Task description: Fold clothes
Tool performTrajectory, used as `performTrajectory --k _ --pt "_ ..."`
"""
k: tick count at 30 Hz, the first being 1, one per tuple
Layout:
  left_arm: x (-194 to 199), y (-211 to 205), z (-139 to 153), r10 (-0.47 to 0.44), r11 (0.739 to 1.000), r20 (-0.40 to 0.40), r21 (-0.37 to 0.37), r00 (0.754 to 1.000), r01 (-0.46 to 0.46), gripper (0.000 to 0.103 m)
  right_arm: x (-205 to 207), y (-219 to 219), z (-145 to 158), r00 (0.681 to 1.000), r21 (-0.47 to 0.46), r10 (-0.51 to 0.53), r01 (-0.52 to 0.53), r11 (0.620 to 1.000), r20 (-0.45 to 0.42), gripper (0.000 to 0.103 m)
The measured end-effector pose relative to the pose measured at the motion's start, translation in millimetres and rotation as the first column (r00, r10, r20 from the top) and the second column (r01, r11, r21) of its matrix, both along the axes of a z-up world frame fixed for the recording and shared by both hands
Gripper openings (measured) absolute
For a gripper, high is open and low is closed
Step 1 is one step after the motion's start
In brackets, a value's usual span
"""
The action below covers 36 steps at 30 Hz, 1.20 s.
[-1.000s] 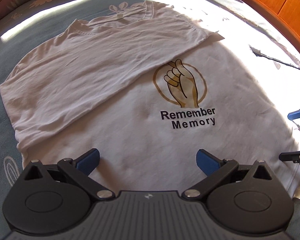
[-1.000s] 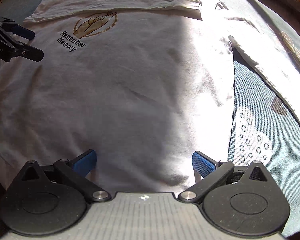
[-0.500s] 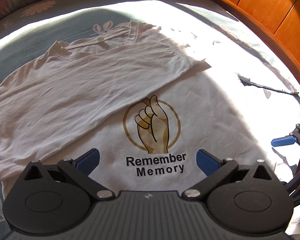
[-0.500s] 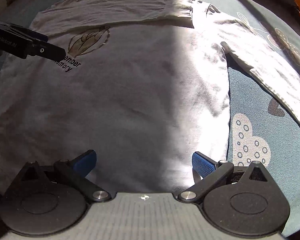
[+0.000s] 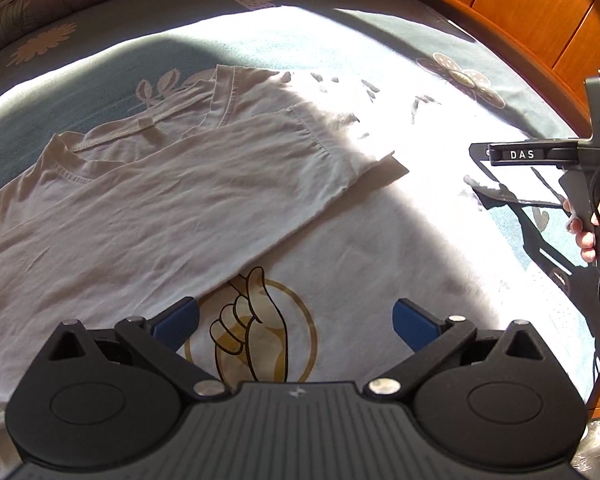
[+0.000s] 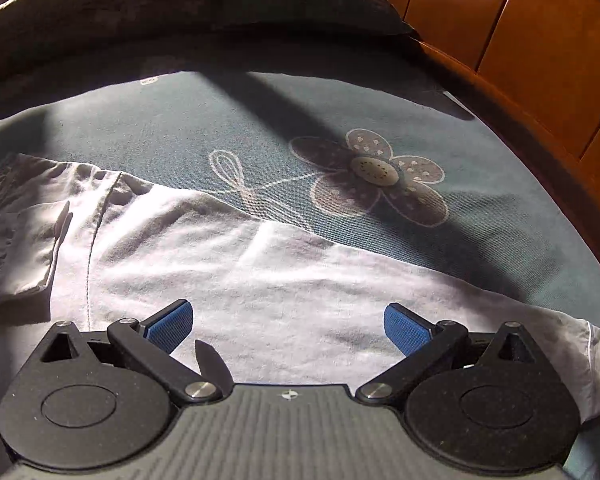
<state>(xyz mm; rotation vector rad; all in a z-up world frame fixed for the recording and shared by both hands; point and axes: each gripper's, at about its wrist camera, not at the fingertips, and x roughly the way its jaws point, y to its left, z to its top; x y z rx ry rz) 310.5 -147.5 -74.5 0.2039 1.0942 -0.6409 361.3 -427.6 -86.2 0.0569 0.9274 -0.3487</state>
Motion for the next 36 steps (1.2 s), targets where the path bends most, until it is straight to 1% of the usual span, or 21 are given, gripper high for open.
performTrajectory --k 1,5,7,10,12,15,19,20,22,24,25,27,29,31,33,36 --pt "1 -4 0 -0.004 1.0 -0.005 -0.002 1.0 0.004 0.102 -5 -7 -5 1.0 0.017 -0.012 0.012 1.0 -0.013 0.103" --pt "4 -24 -2 -0.049 0.999 -0.014 0.0 0.999 0.049 0.102 -50 -27 -11 1.0 0.071 -0.029 0.029 0.997 0.001 0.103" --pt "6 -33 -3 -0.077 0.997 -0.014 0.004 0.997 0.077 0.102 -70 -37 -10 0.999 0.081 -0.045 0.044 0.996 0.004 0.103" --pt "9 -48 1 -0.12 0.993 -0.019 0.0 0.993 0.12 0.102 -82 -47 -3 0.997 0.089 -0.074 0.075 0.993 -0.015 0.103" --pt "10 -55 5 -0.145 0.989 -0.017 0.001 0.989 0.145 0.102 -82 -53 5 0.996 0.085 -0.087 0.084 0.993 0.03 0.103" --pt "10 -64 7 -0.188 0.982 -0.007 0.017 0.982 0.188 0.102 -65 -67 10 0.99 0.086 -0.11 0.103 0.991 0.086 0.103" --pt "8 -77 -2 -0.205 0.978 -0.025 0.039 0.978 0.206 0.102 -47 -93 -4 0.982 0.154 -0.166 0.151 0.976 0.086 0.103" --pt "7 -80 -4 -0.209 0.977 -0.036 0.035 0.977 0.21 0.102 -49 -99 -9 0.98 0.157 -0.185 0.172 0.973 0.072 0.103" --pt "5 -86 -10 -0.22 0.975 -0.059 0.024 0.974 0.221 0.102 -65 -107 -13 0.981 0.119 -0.176 0.166 0.979 0.077 0.103" --pt "2 -92 -13 -0.236 0.971 -0.058 0.034 0.97 0.238 0.102 -80 -115 -13 0.984 0.074 -0.172 0.169 0.983 0.04 0.103" --pt "0 -96 -15 -0.246 0.968 -0.053 0.042 0.968 0.248 0.102 -90 -121 -12 0.983 0.07 -0.184 0.182 0.981 0.027 0.103" --pt "-2 -100 -15 -0.26 0.964 -0.043 0.047 0.965 0.262 0.102 -107 -135 -10 0.972 0.09 -0.235 0.233 0.968 0.01 0.103" --pt "-1 -105 -14 -0.276 0.96 -0.042 0.043 0.96 0.278 0.102 -119 -148 -4 0.957 0.1 -0.29 0.287 0.953 0.012 0.103" --pt "-1 -110 -13 -0.292 0.955 -0.042 0.04 0.955 0.294 0.102 -127 -159 5 0.942 0.113 -0.329 0.321 0.94 0.061 0.103" --pt "0 -115 -14 -0.306 0.951 -0.042 0.042 0.951 0.308 0.102 -126 -169 10 0.935 0.136 -0.341 0.327 0.935 0.1 0.103" --pt "2 -120 -17 -0.308 0.949 -0.05 0.049 0.95 0.311 0.102 -115 -182 2 0.931 0.17 -0.353 0.334 0.927 0.095 0.103"
